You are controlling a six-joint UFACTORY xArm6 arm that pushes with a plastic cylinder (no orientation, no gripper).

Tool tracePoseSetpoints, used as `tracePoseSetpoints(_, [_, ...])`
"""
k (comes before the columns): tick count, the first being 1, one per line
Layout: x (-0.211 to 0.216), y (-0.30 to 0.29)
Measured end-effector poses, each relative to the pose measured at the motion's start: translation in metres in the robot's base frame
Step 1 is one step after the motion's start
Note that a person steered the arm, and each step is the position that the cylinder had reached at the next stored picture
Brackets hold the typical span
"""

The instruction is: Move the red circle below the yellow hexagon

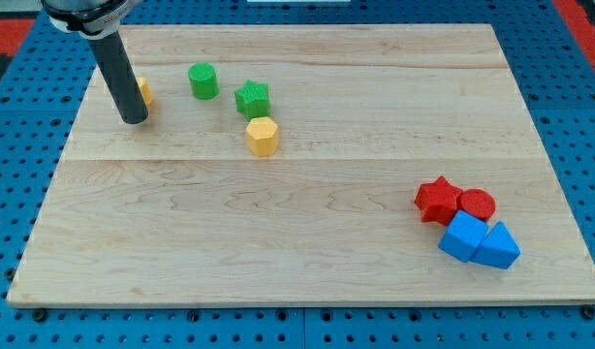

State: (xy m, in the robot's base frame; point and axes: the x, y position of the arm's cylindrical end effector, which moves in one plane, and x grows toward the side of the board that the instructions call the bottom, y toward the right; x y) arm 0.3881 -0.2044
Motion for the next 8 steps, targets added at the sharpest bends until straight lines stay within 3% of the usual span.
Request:
tracePoseSetpoints(1, [0.086, 0.023])
tracePoseSetpoints(2, [0.125, 0.098])
tracePoseSetpoints(3, [0.119, 0.195])
tracePoseSetpoints(4, [0.076, 0.260])
tracePoseSetpoints(5, [0.085, 0.373])
tracePoseSetpoints(6, [0.121, 0.467])
tracePoseSetpoints(7, [0.164, 0.491])
tracePoseSetpoints(8, [0.170, 0.470])
